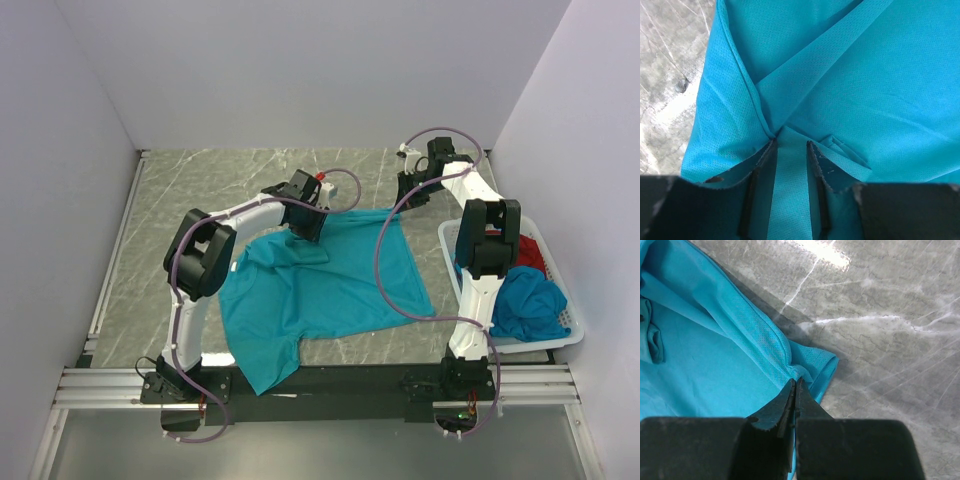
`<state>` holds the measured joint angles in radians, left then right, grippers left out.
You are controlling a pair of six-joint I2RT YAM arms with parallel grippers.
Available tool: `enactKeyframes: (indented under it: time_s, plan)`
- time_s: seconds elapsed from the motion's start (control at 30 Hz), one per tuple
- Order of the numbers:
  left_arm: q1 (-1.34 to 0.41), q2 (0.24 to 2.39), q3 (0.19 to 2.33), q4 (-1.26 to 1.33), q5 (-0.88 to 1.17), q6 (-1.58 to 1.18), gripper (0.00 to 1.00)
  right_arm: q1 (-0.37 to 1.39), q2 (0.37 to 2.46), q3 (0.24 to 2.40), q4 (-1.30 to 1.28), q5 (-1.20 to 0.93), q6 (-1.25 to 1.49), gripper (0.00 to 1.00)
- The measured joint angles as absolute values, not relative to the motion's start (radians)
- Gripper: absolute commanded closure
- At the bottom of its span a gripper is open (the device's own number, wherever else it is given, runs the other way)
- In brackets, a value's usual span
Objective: Fold and stack the t-shirts
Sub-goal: Flatten the tshirt out
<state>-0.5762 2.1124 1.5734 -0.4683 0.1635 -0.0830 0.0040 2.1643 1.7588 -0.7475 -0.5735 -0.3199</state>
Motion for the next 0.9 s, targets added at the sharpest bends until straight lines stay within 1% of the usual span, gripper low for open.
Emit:
enactKeyframes:
  time_s: [0.53, 0.9]
  plan:
    - [-0.558, 2.112, 1.584, -0.473, 0.160, -0.083, 0.63, 0.004, 2.164, 1.759, -0.748, -0.574, -0.323, 1.00]
    - [-0.550, 2.164, 1.650, -0.489, 0.177, -0.079, 0.63, 0.004, 2.164, 1.759, -0.749, -0.574, -0.323, 1.00]
